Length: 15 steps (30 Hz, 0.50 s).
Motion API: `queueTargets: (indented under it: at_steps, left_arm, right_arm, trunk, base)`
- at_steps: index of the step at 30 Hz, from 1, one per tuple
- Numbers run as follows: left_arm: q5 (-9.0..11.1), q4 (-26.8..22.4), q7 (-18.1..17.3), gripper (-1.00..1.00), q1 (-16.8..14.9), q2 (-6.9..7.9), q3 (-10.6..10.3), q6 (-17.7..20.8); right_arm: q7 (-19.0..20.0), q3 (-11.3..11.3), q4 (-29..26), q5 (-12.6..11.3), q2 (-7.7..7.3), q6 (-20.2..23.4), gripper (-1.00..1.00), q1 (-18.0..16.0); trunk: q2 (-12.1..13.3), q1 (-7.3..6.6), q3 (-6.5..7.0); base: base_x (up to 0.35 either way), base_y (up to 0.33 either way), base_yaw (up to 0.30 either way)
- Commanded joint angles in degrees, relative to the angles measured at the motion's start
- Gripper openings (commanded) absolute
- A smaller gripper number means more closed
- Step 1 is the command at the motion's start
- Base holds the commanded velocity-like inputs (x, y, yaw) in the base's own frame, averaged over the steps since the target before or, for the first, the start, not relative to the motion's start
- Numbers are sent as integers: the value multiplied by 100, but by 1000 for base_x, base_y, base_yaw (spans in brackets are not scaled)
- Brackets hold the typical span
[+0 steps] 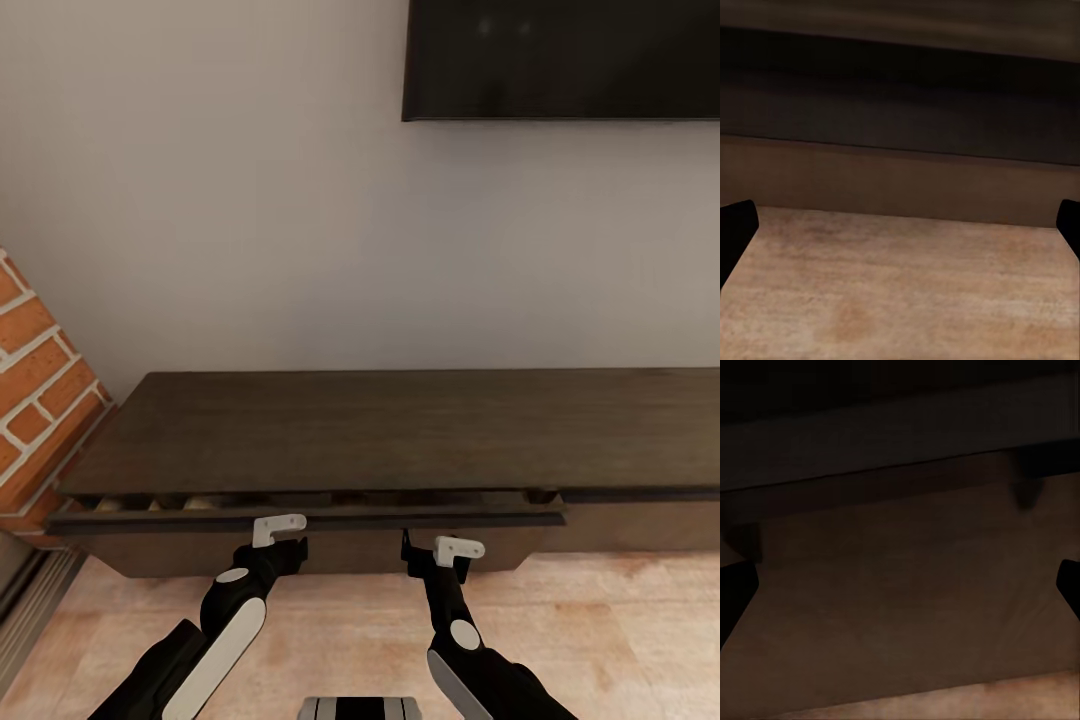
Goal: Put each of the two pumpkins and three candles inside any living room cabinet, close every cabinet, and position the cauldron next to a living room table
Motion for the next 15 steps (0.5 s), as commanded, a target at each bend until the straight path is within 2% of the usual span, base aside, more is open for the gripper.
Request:
queueTargets:
  at_steps: [1, 15]
  left_arm:
    - [43, -8, 52, 100, -7, 7, -15, 6]
    - [43, -8, 52, 100, -5, 10, -13, 6]
  right_arm:
    - [-31, 34, -4, -51, -8, -42, 100, -10]
    - [-31, 34, -1, -51, -8, -42, 100, -10]
  trunk:
    - [-2, 0, -4]
    - [-2, 0, -4]
  base:
    - [70, 0, 0]
    - [28, 0, 0]
